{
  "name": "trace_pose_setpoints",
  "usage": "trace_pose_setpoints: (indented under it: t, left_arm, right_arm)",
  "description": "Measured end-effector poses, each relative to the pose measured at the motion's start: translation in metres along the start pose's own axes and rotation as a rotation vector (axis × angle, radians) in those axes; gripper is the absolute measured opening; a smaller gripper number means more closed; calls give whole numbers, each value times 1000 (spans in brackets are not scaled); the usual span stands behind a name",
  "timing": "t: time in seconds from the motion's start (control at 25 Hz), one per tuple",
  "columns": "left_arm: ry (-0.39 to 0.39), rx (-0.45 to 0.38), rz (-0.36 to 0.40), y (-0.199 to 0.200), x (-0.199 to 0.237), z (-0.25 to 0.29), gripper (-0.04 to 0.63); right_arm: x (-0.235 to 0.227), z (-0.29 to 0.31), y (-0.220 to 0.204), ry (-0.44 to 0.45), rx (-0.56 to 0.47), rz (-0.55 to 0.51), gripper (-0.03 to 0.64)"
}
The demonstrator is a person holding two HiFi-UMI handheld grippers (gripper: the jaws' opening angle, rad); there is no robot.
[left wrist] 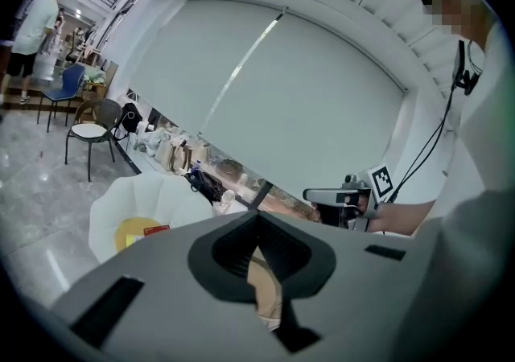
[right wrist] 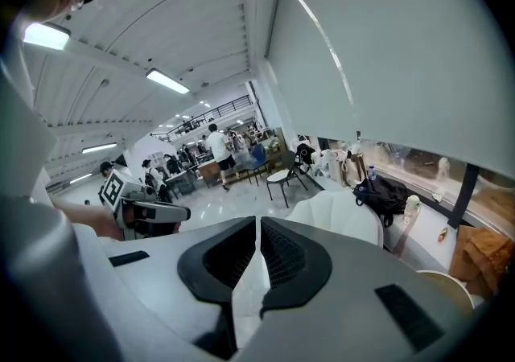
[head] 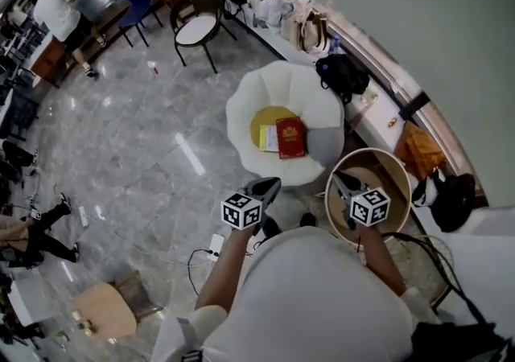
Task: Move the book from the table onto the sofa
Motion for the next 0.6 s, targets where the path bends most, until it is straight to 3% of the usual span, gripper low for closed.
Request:
trace_pose_setpoints:
  t: [0.6]
  left_arm:
    - [19, -13, -8, 14, 2, 20, 2]
  right_arm:
    - [-20, 16, 19, 35, -9, -1, 46]
Point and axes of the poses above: the fingertips, and each gripper's own axes: z forward along the fingers, x to its left, y out of its top, the point moved 7 cm from there along -z, backward along the fingers, and after that the axes turned 8 degrees about -y, right-handed, at the moved point
